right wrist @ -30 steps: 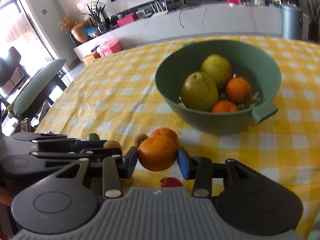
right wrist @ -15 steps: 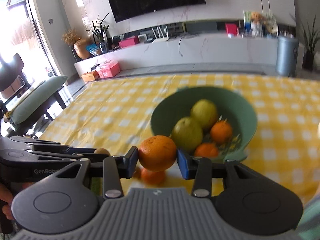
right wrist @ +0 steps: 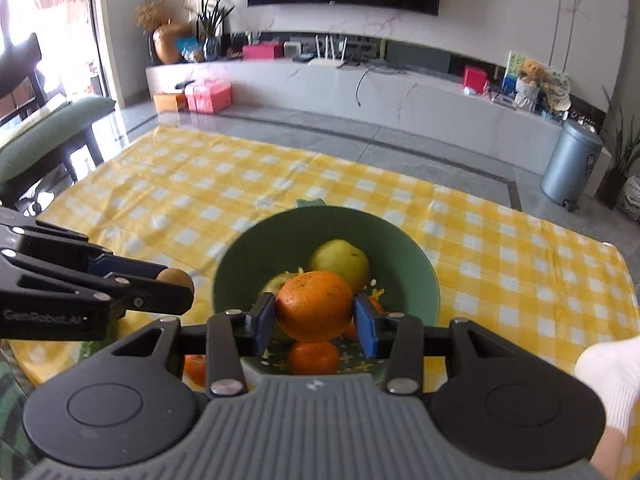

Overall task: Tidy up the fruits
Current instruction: 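Carry the longan and orange into the green colander and open both grippers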

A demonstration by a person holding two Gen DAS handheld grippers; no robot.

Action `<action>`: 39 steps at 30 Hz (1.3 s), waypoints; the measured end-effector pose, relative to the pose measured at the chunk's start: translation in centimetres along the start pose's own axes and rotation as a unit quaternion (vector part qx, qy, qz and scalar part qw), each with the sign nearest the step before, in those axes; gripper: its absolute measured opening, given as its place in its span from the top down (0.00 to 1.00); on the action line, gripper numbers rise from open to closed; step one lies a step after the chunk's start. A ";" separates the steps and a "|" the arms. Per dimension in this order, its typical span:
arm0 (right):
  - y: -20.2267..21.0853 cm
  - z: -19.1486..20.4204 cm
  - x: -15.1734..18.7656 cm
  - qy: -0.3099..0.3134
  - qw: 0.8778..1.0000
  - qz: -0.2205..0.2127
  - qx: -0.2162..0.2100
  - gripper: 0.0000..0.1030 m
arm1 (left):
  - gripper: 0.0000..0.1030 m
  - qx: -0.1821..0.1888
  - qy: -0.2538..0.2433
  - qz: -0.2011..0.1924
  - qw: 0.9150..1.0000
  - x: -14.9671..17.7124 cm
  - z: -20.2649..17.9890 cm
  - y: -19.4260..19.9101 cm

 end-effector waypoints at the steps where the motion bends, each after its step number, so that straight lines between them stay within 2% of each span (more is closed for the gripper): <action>1: -0.5 -0.3 0.0 0.004 1.000 0.003 0.000 0.61 | 0.74 0.002 -0.001 0.004 1.000 -0.1 -0.1 -0.5; 7: -3.1 -1.8 1.1 0.005 1.000 0.029 0.010 0.61 | 0.74 0.012 -0.010 0.024 1.000 -0.5 -0.6 -3.1; 16: -5.2 -2.0 2.1 0.019 0.998 0.051 0.015 0.61 | 0.74 0.004 -0.011 0.055 0.998 0.1 -0.2 -5.9; 28: -6.3 -1.1 2.9 0.050 0.996 0.067 0.016 0.61 | 0.74 -0.008 -0.009 0.085 0.996 0.8 0.5 -7.6; 34: -6.4 0.2 3.5 0.091 0.993 0.068 0.019 0.61 | 0.74 -0.010 -0.007 0.087 0.996 0.8 0.7 -7.7; 39: -6.2 0.1 3.5 0.089 0.994 0.065 0.021 0.61 | 0.69 -0.014 -0.006 0.085 0.996 0.8 0.6 -7.6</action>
Point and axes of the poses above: each gripper's, at about its wrist camera, not at the fingertips, and y roughly against the way its jaws point, z to its left, x to its underside, the point moved 5 cm from there along -y, roughly the way its jaws point, and after that the axes turned 11 degrees about x, right-handed, at the moved point
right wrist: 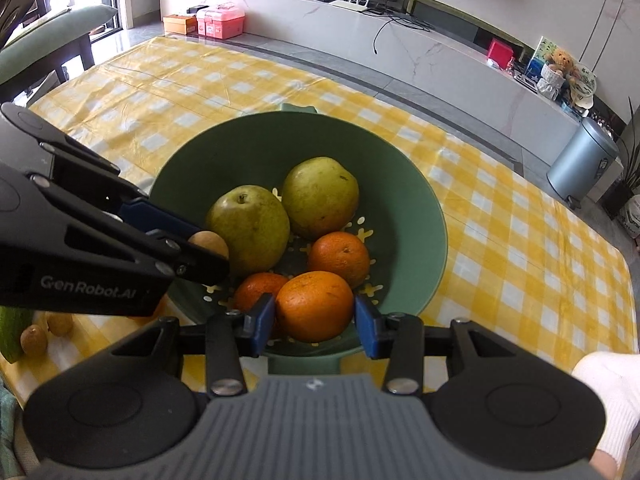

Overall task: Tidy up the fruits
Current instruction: 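Carry the longan and orange into the green colander and open both grippers, then withdraw both grippers from the colander toward the remaining fruit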

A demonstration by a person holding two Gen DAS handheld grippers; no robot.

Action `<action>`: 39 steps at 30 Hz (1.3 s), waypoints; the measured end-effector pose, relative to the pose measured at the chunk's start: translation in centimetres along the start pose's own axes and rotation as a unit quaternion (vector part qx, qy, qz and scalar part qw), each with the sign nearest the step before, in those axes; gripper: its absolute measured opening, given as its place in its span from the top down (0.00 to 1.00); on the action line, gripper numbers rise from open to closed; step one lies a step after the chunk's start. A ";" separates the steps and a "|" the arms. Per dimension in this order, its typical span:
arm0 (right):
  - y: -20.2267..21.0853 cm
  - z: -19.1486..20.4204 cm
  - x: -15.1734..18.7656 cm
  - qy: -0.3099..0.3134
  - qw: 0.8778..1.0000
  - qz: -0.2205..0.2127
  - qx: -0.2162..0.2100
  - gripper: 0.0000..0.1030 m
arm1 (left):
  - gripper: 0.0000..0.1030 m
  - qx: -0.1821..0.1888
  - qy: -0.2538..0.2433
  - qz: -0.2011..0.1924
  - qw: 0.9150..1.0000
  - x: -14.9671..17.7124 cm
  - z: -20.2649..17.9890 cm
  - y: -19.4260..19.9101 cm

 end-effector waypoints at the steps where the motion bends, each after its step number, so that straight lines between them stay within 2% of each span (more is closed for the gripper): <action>1: 0.1 -0.1 0.0 -0.002 1.000 -0.001 0.000 0.61 | 0.65 0.001 0.002 -0.002 1.000 0.0 0.0 0.1; 2: 0.2 -0.1 0.0 -0.004 1.000 -0.003 0.001 0.61 | 0.61 0.002 0.004 -0.004 1.000 -0.1 -0.1 0.3; 8: 2.0 -0.8 -0.2 -0.029 0.999 -0.031 0.008 0.55 | 0.52 0.004 0.001 -0.034 0.999 -0.6 -0.7 2.2; 19: 5.5 -0.5 -0.3 -0.087 0.992 -0.082 0.027 0.44 | 0.50 -0.008 -0.007 -0.091 0.996 -0.2 -1.3 6.9; 25: 7.1 0.7 0.1 -0.144 0.985 -0.100 -0.001 0.44 | 0.50 -0.020 -0.011 -0.091 0.996 1.0 -0.7 9.1; 34: 8.4 1.9 1.5 -0.205 0.971 -0.111 -0.048 0.44 | 0.50 -0.028 -0.021 -0.069 0.997 3.8 0.7 10.6; 39: 8.9 3.7 2.4 -0.214 0.968 -0.113 -0.067 0.44 | 0.50 -0.032 -0.030 -0.061 0.997 5.5 1.9 10.8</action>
Point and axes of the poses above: each gripper's, at about its wrist camera, not at the fingertips, and y roughly against the way its jaws point, z to its left, x to its underside, the point moved 5 cm from there along -y, roughly the way its jaws point, and after that the axes turned 11 degrees about x, right-handed, at the moved point
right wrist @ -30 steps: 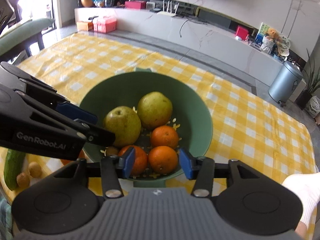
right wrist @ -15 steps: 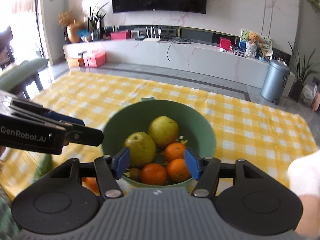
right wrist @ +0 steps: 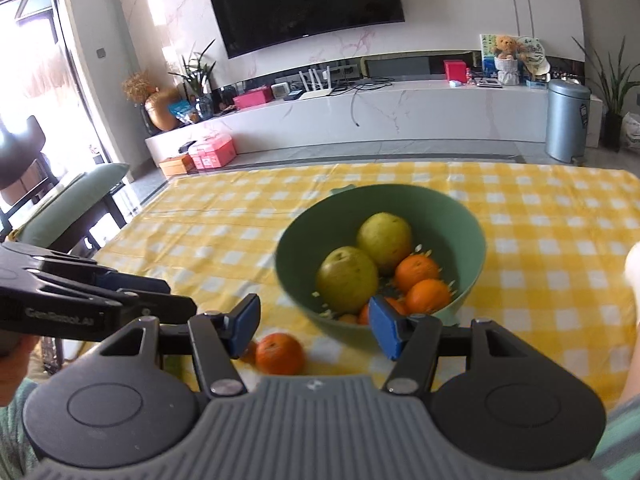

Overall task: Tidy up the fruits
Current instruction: 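Withdraw both grippers from the colander toward the remaining fruit, then grasp another brown longan with the left gripper while the right gripper grasps an orange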

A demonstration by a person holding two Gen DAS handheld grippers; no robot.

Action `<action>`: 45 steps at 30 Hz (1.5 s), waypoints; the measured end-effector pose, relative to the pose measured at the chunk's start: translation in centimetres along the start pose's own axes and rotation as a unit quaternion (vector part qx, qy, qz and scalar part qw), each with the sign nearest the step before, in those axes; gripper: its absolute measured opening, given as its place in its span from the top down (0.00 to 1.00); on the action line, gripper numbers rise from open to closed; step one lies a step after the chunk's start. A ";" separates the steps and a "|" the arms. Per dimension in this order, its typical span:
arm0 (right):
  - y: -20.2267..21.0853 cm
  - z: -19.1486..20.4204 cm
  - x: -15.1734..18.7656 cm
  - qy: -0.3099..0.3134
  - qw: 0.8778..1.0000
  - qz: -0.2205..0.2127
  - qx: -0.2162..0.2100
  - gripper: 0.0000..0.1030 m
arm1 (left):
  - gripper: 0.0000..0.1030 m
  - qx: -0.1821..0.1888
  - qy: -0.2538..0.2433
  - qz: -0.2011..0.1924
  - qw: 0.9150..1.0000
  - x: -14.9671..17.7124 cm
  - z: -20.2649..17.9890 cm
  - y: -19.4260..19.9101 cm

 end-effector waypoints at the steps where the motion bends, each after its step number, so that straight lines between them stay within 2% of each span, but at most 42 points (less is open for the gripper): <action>1: 0.1 0.4 0.2 0.004 1.000 -0.001 -0.003 0.44 | 0.50 0.001 0.001 0.001 1.000 0.3 0.3 0.0; 4: 0.1 1.4 0.9 0.022 1.000 -0.001 -0.002 0.46 | 0.50 0.004 0.003 0.003 1.000 1.2 1.0 0.0; 6: -0.1 2.2 1.4 0.038 0.999 0.001 -0.001 0.52 | 0.50 0.004 0.004 0.005 1.000 1.7 1.4 -0.1; 13: -1.3 4.0 2.6 0.075 0.997 0.024 0.000 0.61 | 0.50 0.006 0.009 0.014 1.000 3.1 2.6 -0.8; 24: -4.2 4.2 3.8 0.091 0.993 0.067 0.027 0.68 | 0.50 0.020 0.011 0.027 0.999 4.7 4.0 -2.5; 29: -5.6 4.6 4.0 0.076 0.994 0.082 0.016 0.68 | 0.51 0.030 0.009 0.029 0.999 4.8 4.3 -3.7; 35: -6.9 4.8 3.9 0.052 0.994 0.093 -0.004 0.67 | 0.55 0.025 -0.003 0.036 0.999 4.8 4.8 -4.8; 41: -8.3 5.0 3.4 0.040 0.994 0.099 -0.002 0.67 | 0.58 0.030 -0.017 0.038 0.999 4.9 5.0 -5.8; 43: -8.7 4.9 3.4 0.033 0.994 0.101 -0.001 0.60 | 0.58 0.038 -0.023 0.037 0.998 4.8 5.0 -6.2; 45: -9.0 4.9 3.2 0.029 0.994 0.101 0.000 0.59 | 0.58 0.037 -0.035 0.040 0.998 4.8 4.7 -6.7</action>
Point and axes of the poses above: each gripper's, at about its wrist camera, not at the fingertips, and y roughly against the way its jaws point, z to its left, x to its underside, the point moved 5 cm from there along -y, roughly the way its jaws point, and after that the axes turned 11 degrees about x, right-handed, at the moved point
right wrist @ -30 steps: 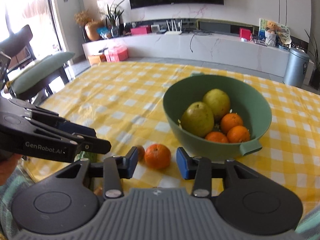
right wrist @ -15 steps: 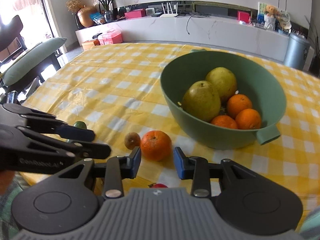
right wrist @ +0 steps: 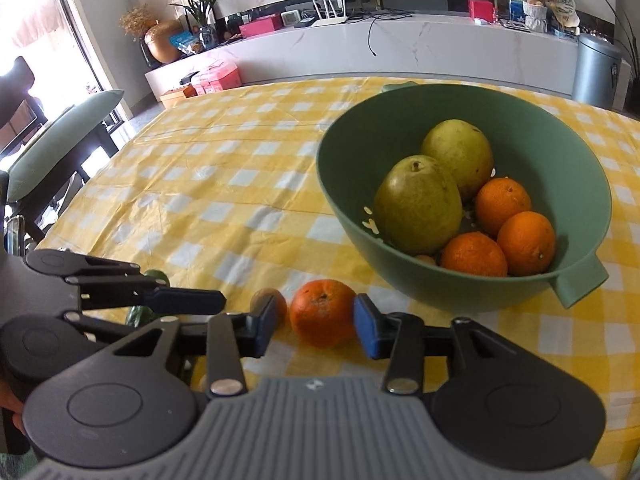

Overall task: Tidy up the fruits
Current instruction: 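Grasp another brown longan with the left gripper while the right gripper grasps an orange, then lower the longan and orange into the green colander and open both grippers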

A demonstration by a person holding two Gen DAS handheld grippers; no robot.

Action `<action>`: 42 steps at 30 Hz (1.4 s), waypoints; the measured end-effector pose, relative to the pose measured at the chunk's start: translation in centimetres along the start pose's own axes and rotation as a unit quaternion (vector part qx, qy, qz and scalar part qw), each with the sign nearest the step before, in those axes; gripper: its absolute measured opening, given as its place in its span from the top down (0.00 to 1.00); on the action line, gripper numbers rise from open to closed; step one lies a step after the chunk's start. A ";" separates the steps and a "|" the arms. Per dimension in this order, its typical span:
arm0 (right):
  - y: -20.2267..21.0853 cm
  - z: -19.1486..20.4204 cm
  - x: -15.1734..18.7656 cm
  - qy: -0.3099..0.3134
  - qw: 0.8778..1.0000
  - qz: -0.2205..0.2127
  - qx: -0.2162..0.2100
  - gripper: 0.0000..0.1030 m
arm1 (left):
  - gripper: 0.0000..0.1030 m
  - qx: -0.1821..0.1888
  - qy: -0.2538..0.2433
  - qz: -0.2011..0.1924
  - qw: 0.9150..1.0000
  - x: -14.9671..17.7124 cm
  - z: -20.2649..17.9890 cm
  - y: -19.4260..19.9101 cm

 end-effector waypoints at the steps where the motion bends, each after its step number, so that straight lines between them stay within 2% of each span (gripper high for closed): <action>1: -0.1 0.0 -0.1 -0.002 1.000 0.001 0.000 0.59 | 0.58 -0.002 -0.008 0.002 1.000 0.0 -0.2 -0.2; 4: -0.2 -0.2 -0.1 -0.007 1.000 0.003 0.003 0.59 | 0.58 -0.016 -0.031 0.008 0.999 -0.2 -0.6 -0.9; 7: -0.5 -0.3 0.1 -0.001 1.000 0.012 0.027 0.58 | 0.58 -0.023 -0.047 0.011 0.999 -0.5 -0.8 -1.3; 12: -0.9 -0.3 0.4 -0.010 1.000 0.024 0.018 0.59 | 0.61 -0.037 -0.077 0.020 0.996 -0.5 -1.5 -2.0; 19: -1.1 -0.3 0.5 -0.018 0.999 0.032 0.006 0.61 | 0.73 -0.037 -0.077 0.022 0.996 -0.5 -1.6 -2.2; 27: -0.8 -0.3 0.4 -0.017 0.999 0.030 0.008 0.62 | 0.73 -0.055 -0.066 0.018 0.996 -0.6 -1.8 -1.6; 35: 2.5 -0.3 -0.4 -0.011 1.000 -0.019 -0.015 0.63 | 0.73 -0.078 -0.030 -0.003 0.997 -1.0 -1.9 1.4; 42: 6.1 -1.1 -1.5 -0.012 0.996 -0.087 -0.026 0.63 | 0.73 -0.069 0.000 -0.042 0.997 -3.0 -2.9 4.2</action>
Point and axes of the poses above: each gripper's, at about its wrist camera, not at the fingertips, and y roughly against the way its jaws point, z to its left, x to its underside, the point moved 5 cm from there along -y, roughly the way its jaws point, and after that the axes turned 11 degrees about x, right-handed, at the moved point
